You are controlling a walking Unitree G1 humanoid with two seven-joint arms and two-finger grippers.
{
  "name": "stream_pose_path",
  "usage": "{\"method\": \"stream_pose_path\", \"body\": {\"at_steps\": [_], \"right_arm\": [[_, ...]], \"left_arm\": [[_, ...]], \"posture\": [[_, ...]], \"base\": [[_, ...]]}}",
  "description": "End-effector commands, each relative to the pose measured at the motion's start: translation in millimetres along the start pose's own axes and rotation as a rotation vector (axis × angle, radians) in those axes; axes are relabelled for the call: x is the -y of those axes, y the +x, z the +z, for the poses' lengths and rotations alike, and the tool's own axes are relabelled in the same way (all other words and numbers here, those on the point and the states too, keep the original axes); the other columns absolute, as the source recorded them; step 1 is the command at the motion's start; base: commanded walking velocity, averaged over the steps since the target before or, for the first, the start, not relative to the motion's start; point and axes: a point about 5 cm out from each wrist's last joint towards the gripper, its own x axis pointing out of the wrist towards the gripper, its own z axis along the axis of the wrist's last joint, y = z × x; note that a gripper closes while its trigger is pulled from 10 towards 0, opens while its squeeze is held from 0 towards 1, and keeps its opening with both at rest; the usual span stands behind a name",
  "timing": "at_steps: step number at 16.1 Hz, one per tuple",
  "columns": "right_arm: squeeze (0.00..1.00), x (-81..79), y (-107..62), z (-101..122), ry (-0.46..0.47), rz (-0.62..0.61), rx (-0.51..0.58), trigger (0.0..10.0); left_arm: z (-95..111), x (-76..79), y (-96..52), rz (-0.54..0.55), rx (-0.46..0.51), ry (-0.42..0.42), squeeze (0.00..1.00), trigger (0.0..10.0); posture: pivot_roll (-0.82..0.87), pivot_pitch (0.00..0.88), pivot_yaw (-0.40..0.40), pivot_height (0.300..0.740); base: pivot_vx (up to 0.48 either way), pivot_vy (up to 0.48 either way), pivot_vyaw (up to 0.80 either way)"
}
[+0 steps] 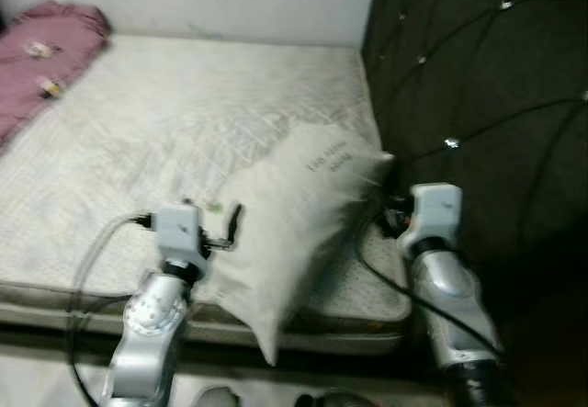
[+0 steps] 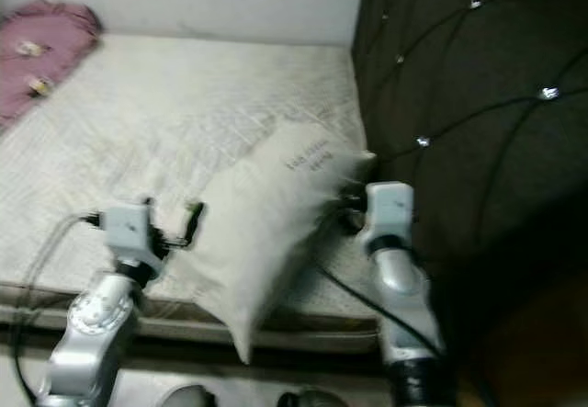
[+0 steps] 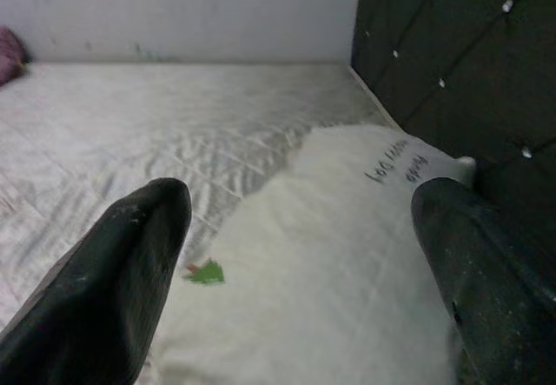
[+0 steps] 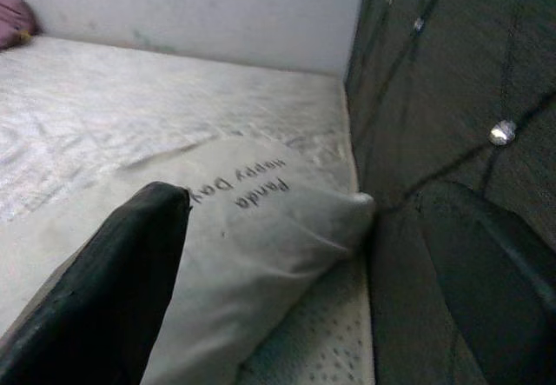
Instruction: Clean up the room
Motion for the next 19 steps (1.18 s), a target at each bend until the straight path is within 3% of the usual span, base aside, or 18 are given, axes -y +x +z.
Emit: {"method": "stream_pose_path", "body": {"at_steps": [1, 16, 19], "right_arm": [[0.00, 1.9, 0.3, 5.8, -0.008, -0.003, 0.018, 10.0], [0.00, 0.3, -1.8, 5.8, -0.006, 0.003, 0.010, 10.0], [0.00, 0.5, -1.9, 5.5, -0.007, 0.003, 0.008, 10.0]], "left_arm": [[3.5, -1.7, -1.3, 0.020, 0.025, 0.021, 0.00, 10.0], [0.6, -2.0, -1.3, 0.037, 0.004, 0.007, 0.00, 10.0], [-0.1, -1.6, -1.0, 0.031, 0.000, -0.003, 0.00, 10.0]], "posture": [[0.00, 0.000, -0.024, 0.740], [0.00, 0.000, -0.026, 0.740], [0.00, 0.000, -0.027, 0.740]], "base": [[0.000, 0.000, 0.00], [0.000, 0.000, 0.00], [0.000, 0.449, 0.00]]}}
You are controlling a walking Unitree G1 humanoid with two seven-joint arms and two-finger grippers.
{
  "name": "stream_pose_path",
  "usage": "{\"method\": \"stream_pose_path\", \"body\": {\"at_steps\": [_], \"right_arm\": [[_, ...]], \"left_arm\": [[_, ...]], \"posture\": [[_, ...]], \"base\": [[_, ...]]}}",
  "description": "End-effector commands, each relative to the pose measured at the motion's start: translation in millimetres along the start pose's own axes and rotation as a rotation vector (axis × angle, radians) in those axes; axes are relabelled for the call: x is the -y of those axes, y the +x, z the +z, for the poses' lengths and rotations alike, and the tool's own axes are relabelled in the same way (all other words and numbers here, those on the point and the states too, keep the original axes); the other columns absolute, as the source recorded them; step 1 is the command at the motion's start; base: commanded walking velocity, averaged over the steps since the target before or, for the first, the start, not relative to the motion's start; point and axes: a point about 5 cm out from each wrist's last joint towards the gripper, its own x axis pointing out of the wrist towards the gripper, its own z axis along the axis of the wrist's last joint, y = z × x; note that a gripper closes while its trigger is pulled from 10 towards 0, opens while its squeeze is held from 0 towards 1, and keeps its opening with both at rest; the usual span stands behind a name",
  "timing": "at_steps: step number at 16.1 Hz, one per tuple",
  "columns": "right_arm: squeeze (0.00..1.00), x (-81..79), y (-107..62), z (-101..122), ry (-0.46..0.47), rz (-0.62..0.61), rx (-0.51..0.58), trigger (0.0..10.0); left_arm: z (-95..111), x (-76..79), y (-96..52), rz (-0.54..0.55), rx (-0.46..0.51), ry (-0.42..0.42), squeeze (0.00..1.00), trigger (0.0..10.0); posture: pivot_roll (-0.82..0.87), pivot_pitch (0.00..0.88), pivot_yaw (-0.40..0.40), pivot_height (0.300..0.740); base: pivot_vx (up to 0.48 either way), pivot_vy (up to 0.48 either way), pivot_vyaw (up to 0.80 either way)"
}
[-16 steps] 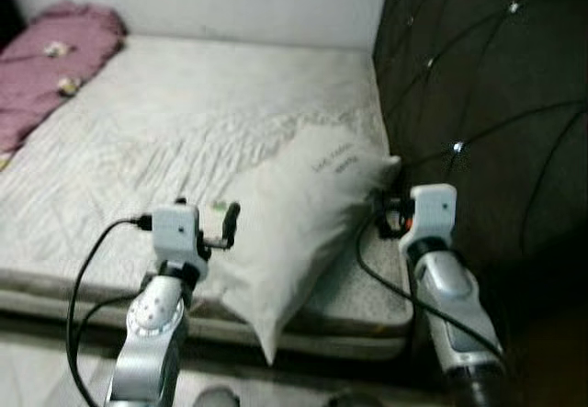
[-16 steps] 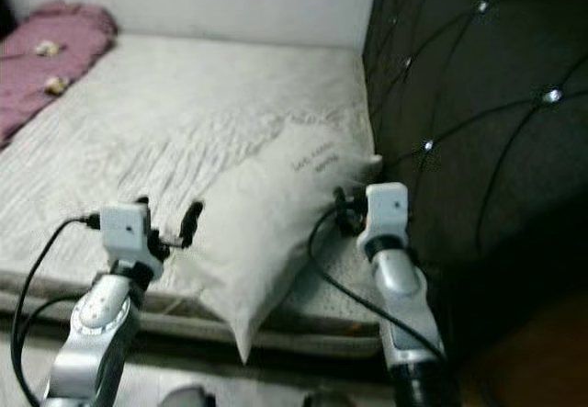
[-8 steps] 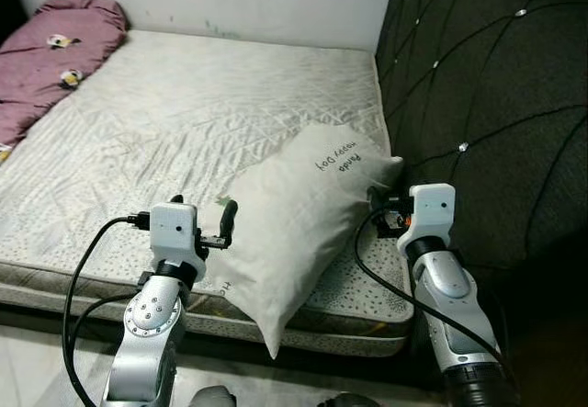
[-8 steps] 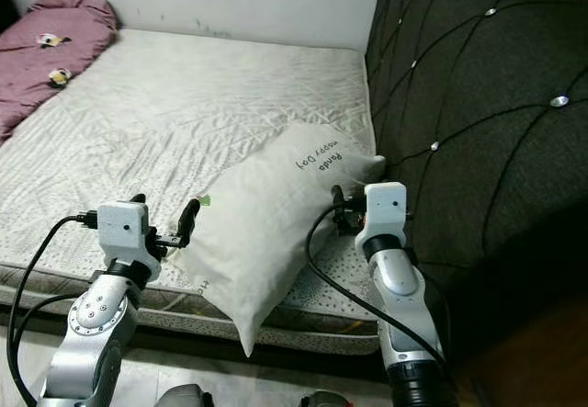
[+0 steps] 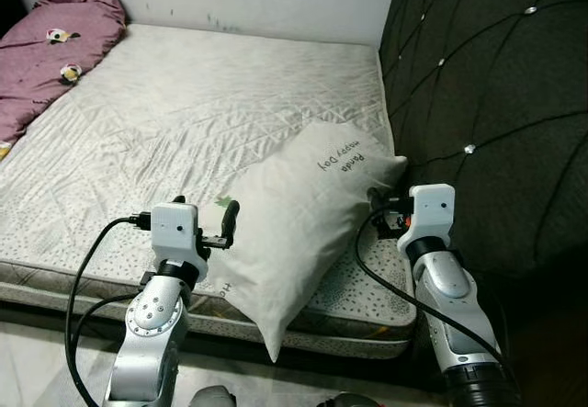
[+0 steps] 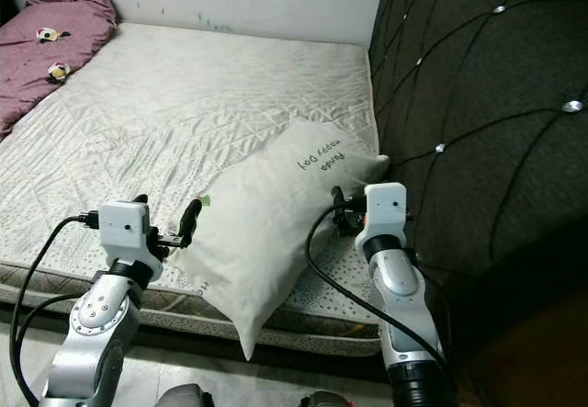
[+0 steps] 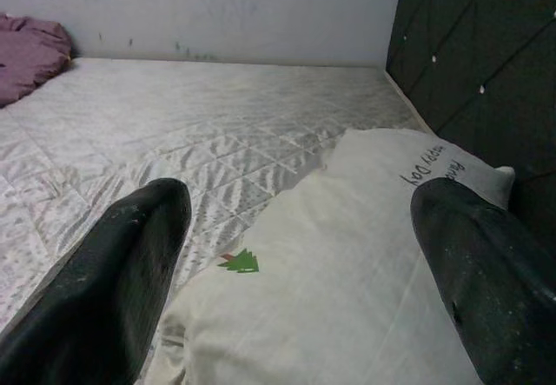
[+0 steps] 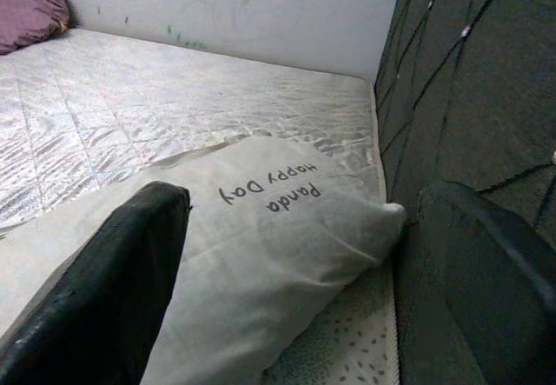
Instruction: Clean up the room
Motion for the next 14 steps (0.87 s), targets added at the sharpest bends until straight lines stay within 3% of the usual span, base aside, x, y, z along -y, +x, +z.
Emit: {"method": "stream_pose_path", "body": {"at_steps": [1, 3, 14], "right_arm": [[0.00, -1.0, 0.7, 5.5, -0.001, 0.004, 0.017, 10.0], [0.00, -1.1, 0.6, 5.3, -0.001, 0.004, 0.016, 10.0], [0.00, -0.4, -0.8, 6.0, 0.008, -0.004, 0.018, 10.0]], "left_arm": [[1.3, -3.5, -0.1, 0.007, 0.000, 0.004, 0.00, 10.0], [1.4, -3.3, 0.0, 0.004, 0.003, 0.004, 0.00, 10.0], [3.5, -1.3, -1.0, -0.022, 0.018, 0.019, 0.00, 10.0]], "posture": [[0.00, 0.000, -0.027, 0.740], [0.00, 0.000, -0.028, 0.740], [0.00, 0.000, -0.027, 0.740]], "base": [[0.000, 0.480, 0.00], [0.000, 0.471, 0.00], [0.000, 0.000, 0.00]]}}
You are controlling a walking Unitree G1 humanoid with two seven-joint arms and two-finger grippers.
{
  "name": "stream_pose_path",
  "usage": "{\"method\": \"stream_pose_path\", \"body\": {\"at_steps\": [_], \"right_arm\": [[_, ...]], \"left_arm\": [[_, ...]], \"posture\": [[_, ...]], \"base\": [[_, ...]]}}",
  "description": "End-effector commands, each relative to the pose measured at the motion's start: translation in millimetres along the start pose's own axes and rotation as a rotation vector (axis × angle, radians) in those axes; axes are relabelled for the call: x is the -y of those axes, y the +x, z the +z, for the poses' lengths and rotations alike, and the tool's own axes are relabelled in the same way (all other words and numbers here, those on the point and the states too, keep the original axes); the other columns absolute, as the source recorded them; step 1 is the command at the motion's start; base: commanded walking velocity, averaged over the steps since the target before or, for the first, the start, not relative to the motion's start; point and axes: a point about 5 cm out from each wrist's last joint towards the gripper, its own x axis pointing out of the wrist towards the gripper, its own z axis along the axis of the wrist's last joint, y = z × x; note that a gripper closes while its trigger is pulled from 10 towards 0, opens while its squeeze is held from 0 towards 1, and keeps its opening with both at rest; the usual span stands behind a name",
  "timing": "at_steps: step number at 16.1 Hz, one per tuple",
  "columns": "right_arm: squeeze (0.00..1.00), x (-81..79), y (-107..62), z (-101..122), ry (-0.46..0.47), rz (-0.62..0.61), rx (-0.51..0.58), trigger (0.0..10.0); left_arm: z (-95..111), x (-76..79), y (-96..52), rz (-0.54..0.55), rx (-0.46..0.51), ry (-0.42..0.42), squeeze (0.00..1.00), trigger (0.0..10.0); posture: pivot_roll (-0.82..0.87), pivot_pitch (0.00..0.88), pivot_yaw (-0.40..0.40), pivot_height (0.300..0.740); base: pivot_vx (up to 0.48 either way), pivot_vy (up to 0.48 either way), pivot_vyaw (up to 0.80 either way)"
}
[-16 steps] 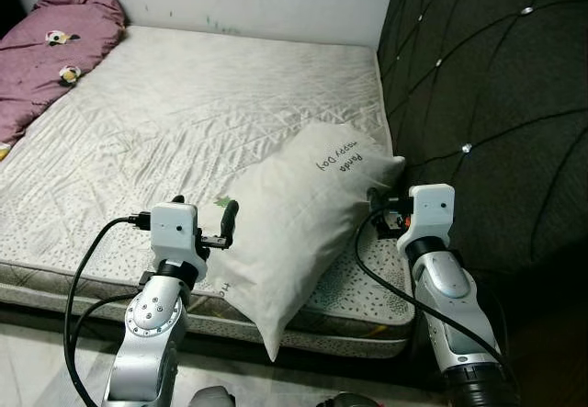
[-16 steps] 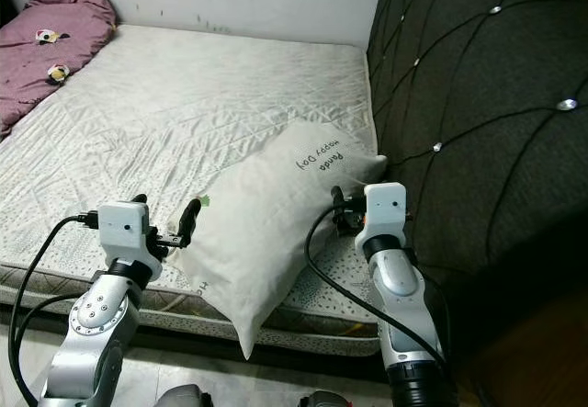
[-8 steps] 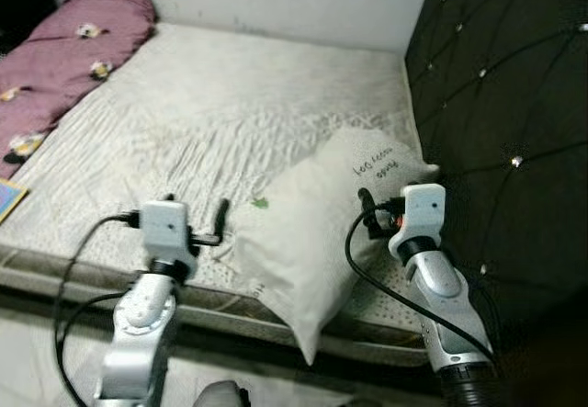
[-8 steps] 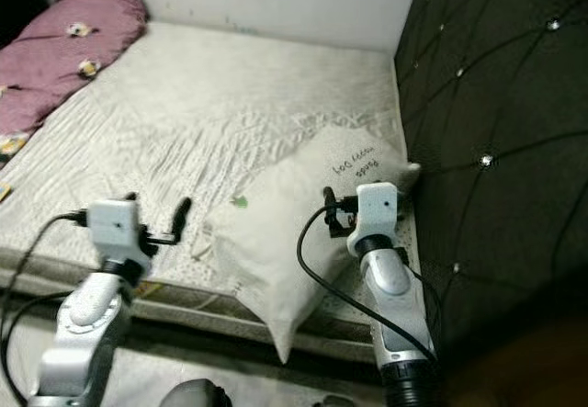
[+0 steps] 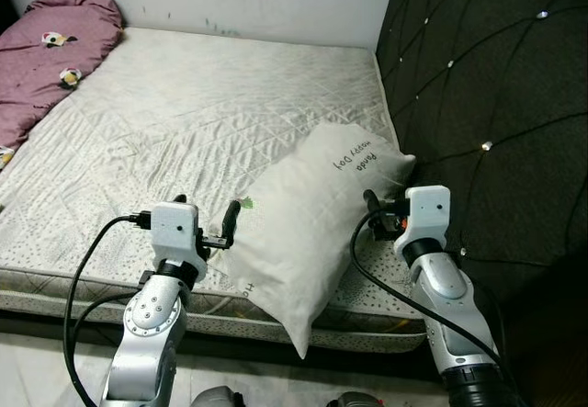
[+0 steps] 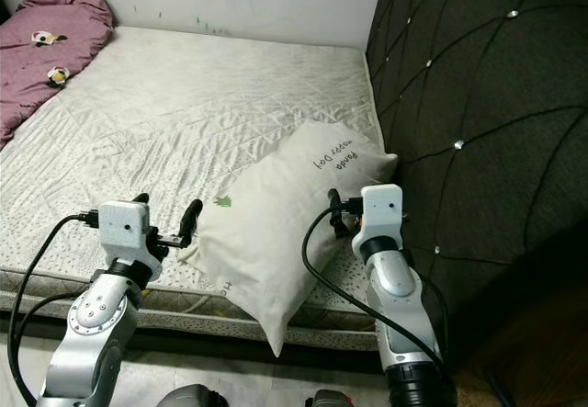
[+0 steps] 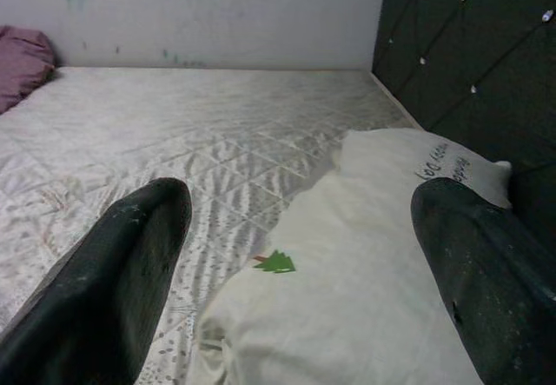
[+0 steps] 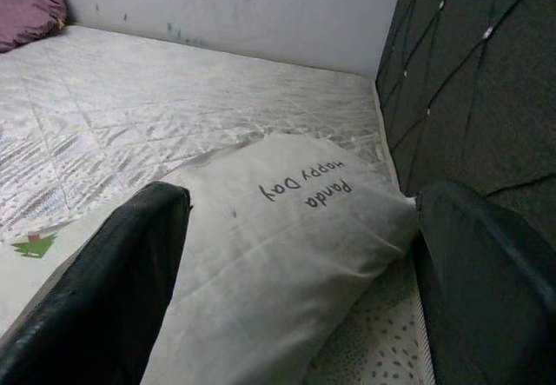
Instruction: Clean up the room
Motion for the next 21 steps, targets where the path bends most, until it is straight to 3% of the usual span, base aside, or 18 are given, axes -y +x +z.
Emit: {"method": "stream_pose_path", "body": {"at_steps": [1, 7, 13, 21], "right_arm": [[0.00, 3.3, -0.5, 6.9, 0.005, -0.013, 0.025, 10.0], [0.00, 7.4, -17.1, 10.7, 0.060, -0.053, 0.025, 10.0], [0.00, 8.1, -40.1, 4.3, 0.113, -0.135, -0.023, 10.0], [0.00, 1.6, -41.7, 6.5, 0.113, -0.115, -0.023, 10.0]], "left_arm": [[2.9, 0.4, -0.5, -0.002, 0.011, 0.004, 0.00, 10.0], [0.8, -11.2, -6.0, 0.095, -0.001, 0.004, 0.00, 10.0], [-4.1, -14.3, -10.5, 0.111, -0.027, -0.008, 0.00, 10.0], [-3.4, -13.3, -6.7, 0.091, -0.031, -0.011, 0.00, 10.0]], "posture": [[0.00, 0.000, -0.027, 0.740], [0.00, 0.000, -0.027, 0.740], [-0.02, 0.000, 0.007, 0.740], [-0.03, 0.000, 0.021, 0.740]], "base": [[0.000, 0.000, 0.00], [0.000, 0.000, 0.00], [0.000, 0.000, -0.13], [0.000, 0.000, -0.10]]}}
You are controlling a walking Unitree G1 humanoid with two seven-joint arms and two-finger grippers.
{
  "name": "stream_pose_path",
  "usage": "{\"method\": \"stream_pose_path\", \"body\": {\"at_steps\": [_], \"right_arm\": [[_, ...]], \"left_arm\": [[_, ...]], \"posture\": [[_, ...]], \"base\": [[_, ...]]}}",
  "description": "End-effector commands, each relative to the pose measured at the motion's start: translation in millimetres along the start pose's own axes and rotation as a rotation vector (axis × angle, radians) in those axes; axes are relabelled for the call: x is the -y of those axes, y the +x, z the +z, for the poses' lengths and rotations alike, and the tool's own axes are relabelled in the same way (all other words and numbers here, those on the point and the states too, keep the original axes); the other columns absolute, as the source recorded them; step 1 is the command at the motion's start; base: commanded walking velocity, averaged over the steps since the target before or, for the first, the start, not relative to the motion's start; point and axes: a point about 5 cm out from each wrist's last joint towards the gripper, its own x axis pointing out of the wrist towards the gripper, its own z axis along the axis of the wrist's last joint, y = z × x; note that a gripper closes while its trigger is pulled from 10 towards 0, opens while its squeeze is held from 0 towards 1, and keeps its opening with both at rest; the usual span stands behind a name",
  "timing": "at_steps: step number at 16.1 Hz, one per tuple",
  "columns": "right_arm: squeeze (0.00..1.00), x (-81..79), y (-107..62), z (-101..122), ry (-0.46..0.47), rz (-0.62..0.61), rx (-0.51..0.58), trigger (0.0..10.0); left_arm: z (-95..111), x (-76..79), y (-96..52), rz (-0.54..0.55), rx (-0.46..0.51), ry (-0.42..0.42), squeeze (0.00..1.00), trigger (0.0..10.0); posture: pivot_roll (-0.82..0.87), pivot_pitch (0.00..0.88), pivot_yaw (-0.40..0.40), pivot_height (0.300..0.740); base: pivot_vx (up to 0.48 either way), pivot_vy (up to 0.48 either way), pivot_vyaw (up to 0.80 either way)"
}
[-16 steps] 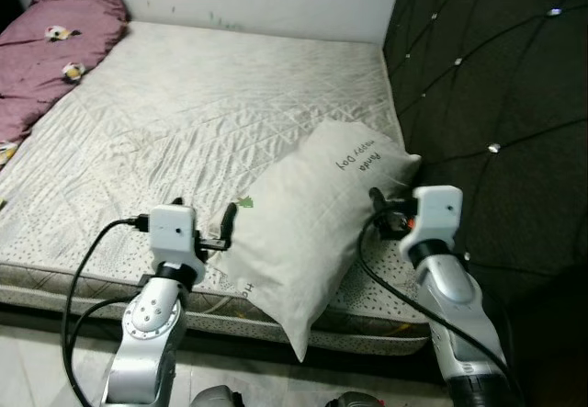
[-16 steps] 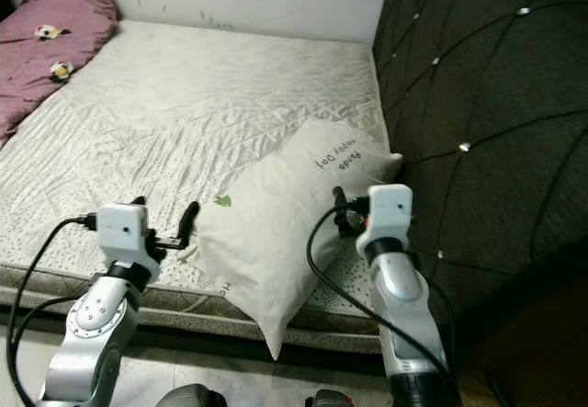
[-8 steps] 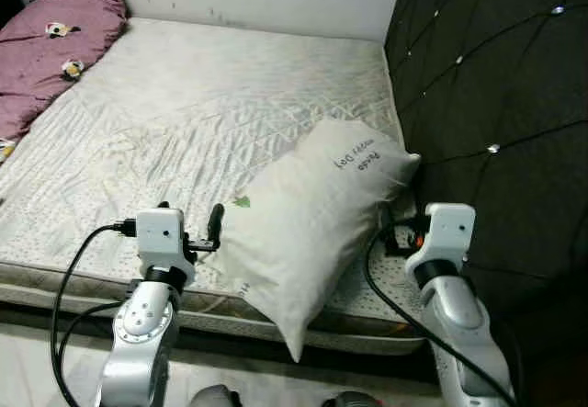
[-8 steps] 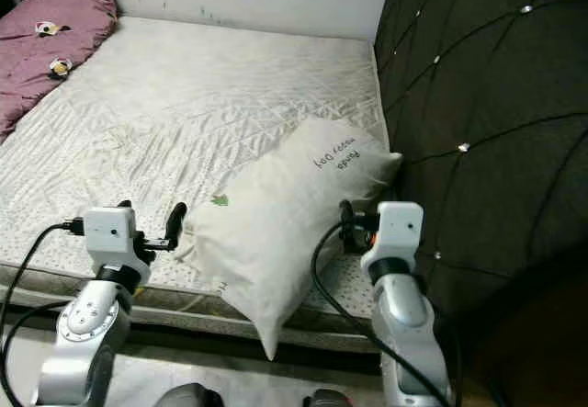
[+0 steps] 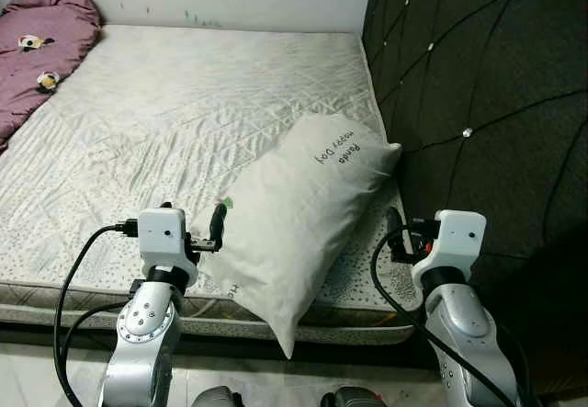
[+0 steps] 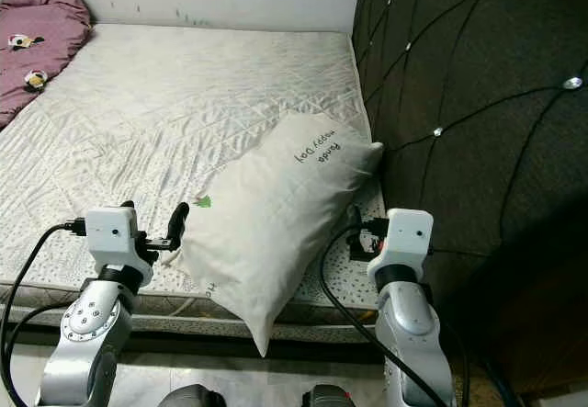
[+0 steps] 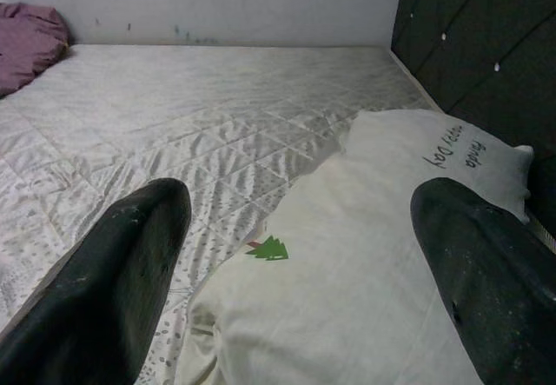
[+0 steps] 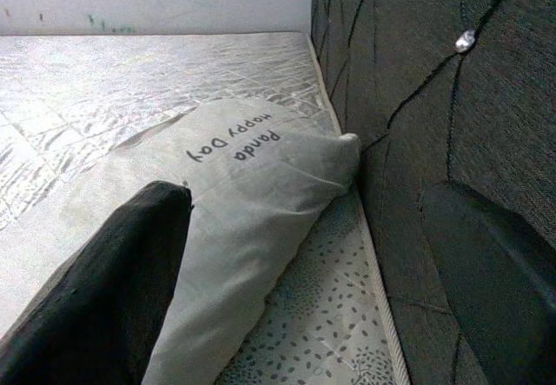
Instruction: Clean up the room
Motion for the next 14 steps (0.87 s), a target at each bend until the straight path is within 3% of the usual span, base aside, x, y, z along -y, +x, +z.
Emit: {"method": "stream_pose_path", "body": {"at_steps": [1, 5, 9, 14], "right_arm": [[0.00, -3.6, 1.7, 5.8, -0.003, 0.019, 0.019, 10.0], [0.00, -4.8, 2.7, 5.8, 0.001, 0.029, 0.016, 10.0], [0.00, -4.4, 3.6, 6.5, -0.002, 0.036, 0.020, 10.0], [0.00, -5.0, 5.1, 6.0, -0.008, 0.045, 0.016, 10.0]], "left_arm": [[1.7, -1.9, 1.0, 0.000, 0.000, 0.005, 0.00, 10.0], [2.9, -2.4, 3.2, -0.003, 0.005, 0.010, 0.00, 10.0], [3.1, -0.8, 3.7, -0.006, 0.007, 0.012, 0.00, 10.0], [5.2, 2.3, 3.6, -0.057, 0.018, -0.009, 0.00, 10.0]], "posture": [[-0.03, 0.000, 0.020, 0.740], [-0.03, 0.000, 0.017, 0.736], [-0.03, 0.000, 0.015, 0.692], [-0.02, 0.000, 0.010, 0.692]], "base": [[0.000, 0.000, 0.00], [0.000, 0.000, 0.00], [0.000, 0.000, 0.00], [0.000, 0.000, 0.00]]}}
